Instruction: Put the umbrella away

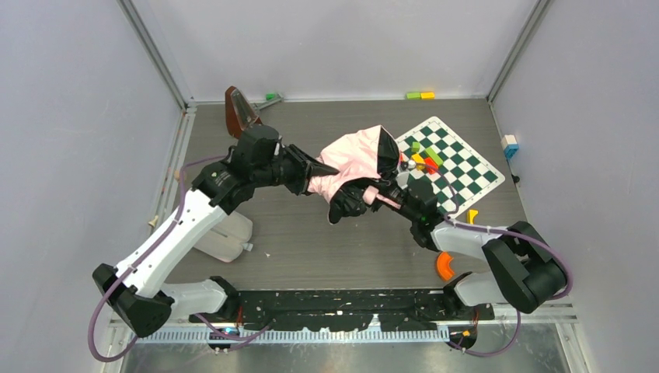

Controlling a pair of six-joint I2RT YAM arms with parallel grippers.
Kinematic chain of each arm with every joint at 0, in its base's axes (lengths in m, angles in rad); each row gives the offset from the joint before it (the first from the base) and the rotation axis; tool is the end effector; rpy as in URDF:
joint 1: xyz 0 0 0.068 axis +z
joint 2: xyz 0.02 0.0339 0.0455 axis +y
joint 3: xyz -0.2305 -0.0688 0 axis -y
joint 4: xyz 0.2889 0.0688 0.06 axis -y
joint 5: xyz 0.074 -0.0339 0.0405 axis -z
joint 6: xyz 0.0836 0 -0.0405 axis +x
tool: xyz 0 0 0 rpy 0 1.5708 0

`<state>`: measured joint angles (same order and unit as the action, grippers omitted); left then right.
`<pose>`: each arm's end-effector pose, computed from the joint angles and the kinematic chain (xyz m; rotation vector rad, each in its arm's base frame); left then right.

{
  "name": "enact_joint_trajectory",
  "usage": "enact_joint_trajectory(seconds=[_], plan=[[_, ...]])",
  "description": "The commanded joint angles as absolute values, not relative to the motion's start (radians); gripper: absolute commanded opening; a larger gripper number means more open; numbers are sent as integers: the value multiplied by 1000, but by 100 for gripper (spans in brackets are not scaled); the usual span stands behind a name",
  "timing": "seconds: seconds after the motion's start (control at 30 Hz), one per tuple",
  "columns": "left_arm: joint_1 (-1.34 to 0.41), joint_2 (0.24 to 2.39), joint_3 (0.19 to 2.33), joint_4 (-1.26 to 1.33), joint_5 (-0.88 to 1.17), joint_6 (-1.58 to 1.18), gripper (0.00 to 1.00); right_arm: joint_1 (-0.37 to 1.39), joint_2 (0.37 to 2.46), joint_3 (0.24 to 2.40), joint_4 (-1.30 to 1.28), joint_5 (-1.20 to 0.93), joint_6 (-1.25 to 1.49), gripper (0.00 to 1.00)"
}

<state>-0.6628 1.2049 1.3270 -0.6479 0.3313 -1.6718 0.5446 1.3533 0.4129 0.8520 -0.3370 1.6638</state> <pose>0.2587 -0.2364 0.3467 -1.0314 2.3826 -1.5384 0.2776 0.2005 0.1271 0.8157 1.9021 1.8282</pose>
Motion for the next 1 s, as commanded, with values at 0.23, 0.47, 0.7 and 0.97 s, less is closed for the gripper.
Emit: enact_joint_trajectory(seconds=[0.23,0.47,0.7,0.97], plan=[[-674,1000,1166,-775,579,-1710,0,441,1403,412,1422,-261,1271,5],[-662,994,1069,-917,640,-1567,0,447,1280,568,1332,-465,983,5],[-626,1099,996,-858,640,-1526,0,666,946,586,731,-349,358,5],[-625,1309,995,-883,591,-1482,0,1048,902,525,598,-53,133,5]])
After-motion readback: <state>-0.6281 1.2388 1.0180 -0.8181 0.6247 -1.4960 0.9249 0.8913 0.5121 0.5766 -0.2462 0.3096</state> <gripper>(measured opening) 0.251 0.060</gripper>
